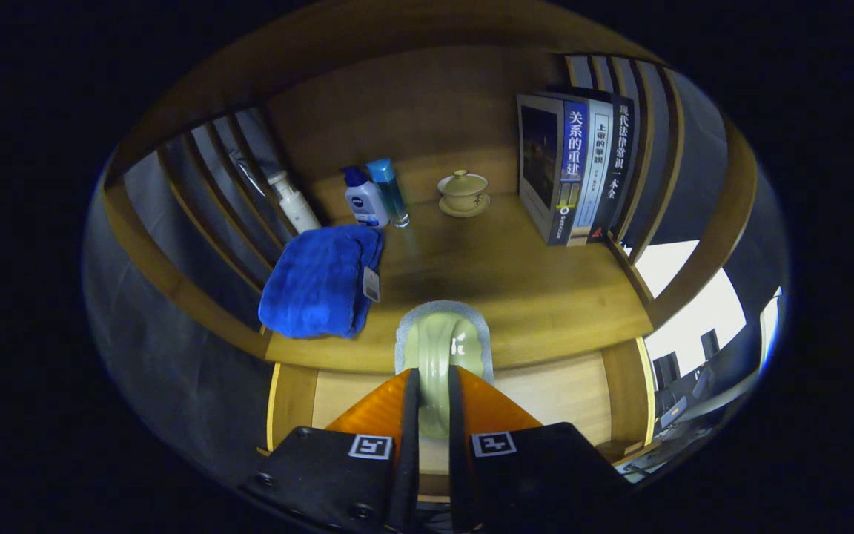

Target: Pull open the drawer, take out the items inside it, and place them on the countertop above the cabinet.

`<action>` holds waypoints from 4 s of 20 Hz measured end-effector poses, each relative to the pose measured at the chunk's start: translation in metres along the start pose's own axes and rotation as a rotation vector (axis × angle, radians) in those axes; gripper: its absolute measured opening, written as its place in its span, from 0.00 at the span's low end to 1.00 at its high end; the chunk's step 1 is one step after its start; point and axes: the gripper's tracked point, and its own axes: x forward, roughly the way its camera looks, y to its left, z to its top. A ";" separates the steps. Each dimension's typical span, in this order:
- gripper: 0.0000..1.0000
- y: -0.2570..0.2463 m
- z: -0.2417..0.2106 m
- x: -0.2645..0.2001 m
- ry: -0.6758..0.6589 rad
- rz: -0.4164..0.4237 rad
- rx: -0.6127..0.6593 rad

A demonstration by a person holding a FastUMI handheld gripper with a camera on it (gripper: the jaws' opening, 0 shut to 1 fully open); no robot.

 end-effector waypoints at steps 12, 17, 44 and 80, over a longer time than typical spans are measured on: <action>0.26 0.000 0.064 0.060 -0.019 -0.040 0.026; 0.25 -0.009 0.069 0.083 0.006 -0.058 0.047; 0.98 -0.037 0.034 -0.025 -0.452 -0.040 -0.116; 0.99 -0.109 -0.229 -0.044 -0.522 -0.070 -0.164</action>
